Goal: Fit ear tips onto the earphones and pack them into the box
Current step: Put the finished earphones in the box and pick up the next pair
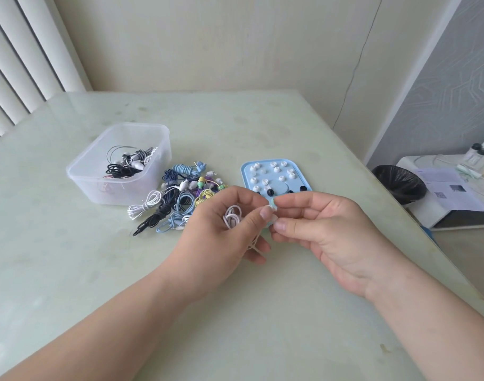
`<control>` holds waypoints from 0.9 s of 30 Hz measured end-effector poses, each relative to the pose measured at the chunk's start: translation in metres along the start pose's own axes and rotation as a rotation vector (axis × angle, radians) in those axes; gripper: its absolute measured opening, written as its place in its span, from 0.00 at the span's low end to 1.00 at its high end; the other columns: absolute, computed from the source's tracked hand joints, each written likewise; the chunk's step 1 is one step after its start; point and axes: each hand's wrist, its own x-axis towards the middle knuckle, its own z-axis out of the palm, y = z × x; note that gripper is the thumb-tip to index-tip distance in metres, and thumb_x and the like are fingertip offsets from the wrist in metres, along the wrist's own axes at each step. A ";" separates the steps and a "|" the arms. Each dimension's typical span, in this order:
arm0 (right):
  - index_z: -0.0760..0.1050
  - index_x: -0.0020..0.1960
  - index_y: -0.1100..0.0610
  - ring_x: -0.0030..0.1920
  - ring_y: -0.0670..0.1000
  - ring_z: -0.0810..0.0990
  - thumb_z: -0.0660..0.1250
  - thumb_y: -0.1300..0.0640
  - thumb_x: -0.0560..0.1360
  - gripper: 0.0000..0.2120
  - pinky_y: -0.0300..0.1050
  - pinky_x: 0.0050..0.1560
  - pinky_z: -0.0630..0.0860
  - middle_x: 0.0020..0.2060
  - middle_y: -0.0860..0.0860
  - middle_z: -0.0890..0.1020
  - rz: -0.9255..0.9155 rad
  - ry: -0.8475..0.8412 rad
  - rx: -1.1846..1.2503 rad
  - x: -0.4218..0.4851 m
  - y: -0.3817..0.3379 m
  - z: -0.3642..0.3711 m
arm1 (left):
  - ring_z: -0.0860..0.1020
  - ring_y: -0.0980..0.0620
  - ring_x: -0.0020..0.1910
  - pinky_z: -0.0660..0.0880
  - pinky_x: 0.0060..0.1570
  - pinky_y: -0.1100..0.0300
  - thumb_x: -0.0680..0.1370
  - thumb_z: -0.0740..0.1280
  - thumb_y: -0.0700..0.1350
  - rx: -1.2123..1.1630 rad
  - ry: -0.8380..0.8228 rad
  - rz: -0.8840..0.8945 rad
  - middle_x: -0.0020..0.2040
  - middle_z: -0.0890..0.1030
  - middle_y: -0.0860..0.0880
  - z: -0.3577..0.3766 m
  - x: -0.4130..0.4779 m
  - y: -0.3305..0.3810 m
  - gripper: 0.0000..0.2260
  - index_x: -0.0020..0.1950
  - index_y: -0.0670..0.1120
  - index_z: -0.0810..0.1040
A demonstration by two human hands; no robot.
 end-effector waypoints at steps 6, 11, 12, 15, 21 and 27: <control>0.84 0.52 0.60 0.45 0.57 0.87 0.77 0.72 0.67 0.16 0.49 0.51 0.83 0.45 0.59 0.88 -0.034 0.032 -0.139 -0.001 0.000 0.001 | 0.84 0.44 0.36 0.84 0.39 0.49 0.81 0.71 0.39 0.029 0.021 0.007 0.42 0.83 0.35 0.004 -0.001 -0.002 0.05 0.52 0.38 0.80; 0.84 0.48 0.55 0.30 0.52 0.81 0.83 0.59 0.65 0.14 0.45 0.32 0.78 0.36 0.53 0.84 -0.125 0.204 -0.363 0.002 -0.009 -0.007 | 0.84 0.46 0.34 0.83 0.39 0.54 0.80 0.71 0.39 -0.022 0.053 -0.037 0.36 0.83 0.39 0.002 0.001 -0.004 0.05 0.52 0.37 0.80; 0.84 0.48 0.55 0.29 0.51 0.80 0.81 0.59 0.68 0.10 0.46 0.29 0.75 0.34 0.52 0.83 -0.127 0.234 -0.373 0.005 -0.009 -0.011 | 0.84 0.46 0.34 0.82 0.39 0.54 0.81 0.71 0.39 -0.034 0.054 -0.049 0.36 0.83 0.40 0.001 0.002 -0.004 0.05 0.52 0.37 0.80; 0.84 0.45 0.54 0.28 0.50 0.78 0.74 0.58 0.77 0.02 0.45 0.28 0.71 0.33 0.51 0.84 -0.128 0.350 -0.432 0.013 -0.005 -0.024 | 0.84 0.45 0.35 0.83 0.41 0.52 0.81 0.70 0.40 -0.037 0.052 -0.073 0.37 0.84 0.37 0.000 0.003 -0.006 0.05 0.52 0.38 0.80; 0.83 0.46 0.49 0.33 0.47 0.81 0.69 0.59 0.79 0.07 0.40 0.30 0.72 0.38 0.49 0.84 -0.164 0.404 -0.600 0.024 0.004 -0.034 | 0.82 0.47 0.32 0.78 0.36 0.60 0.82 0.70 0.41 -0.003 0.048 -0.070 0.38 0.85 0.37 0.001 0.004 -0.007 0.05 0.52 0.39 0.81; 0.84 0.43 0.49 0.31 0.42 0.76 0.72 0.57 0.77 0.06 0.33 0.35 0.73 0.36 0.44 0.84 -0.241 0.356 -0.733 0.030 0.009 -0.031 | 0.80 0.48 0.31 0.74 0.38 0.54 0.81 0.71 0.44 0.033 0.059 -0.067 0.36 0.85 0.41 0.000 0.005 -0.009 0.05 0.50 0.42 0.81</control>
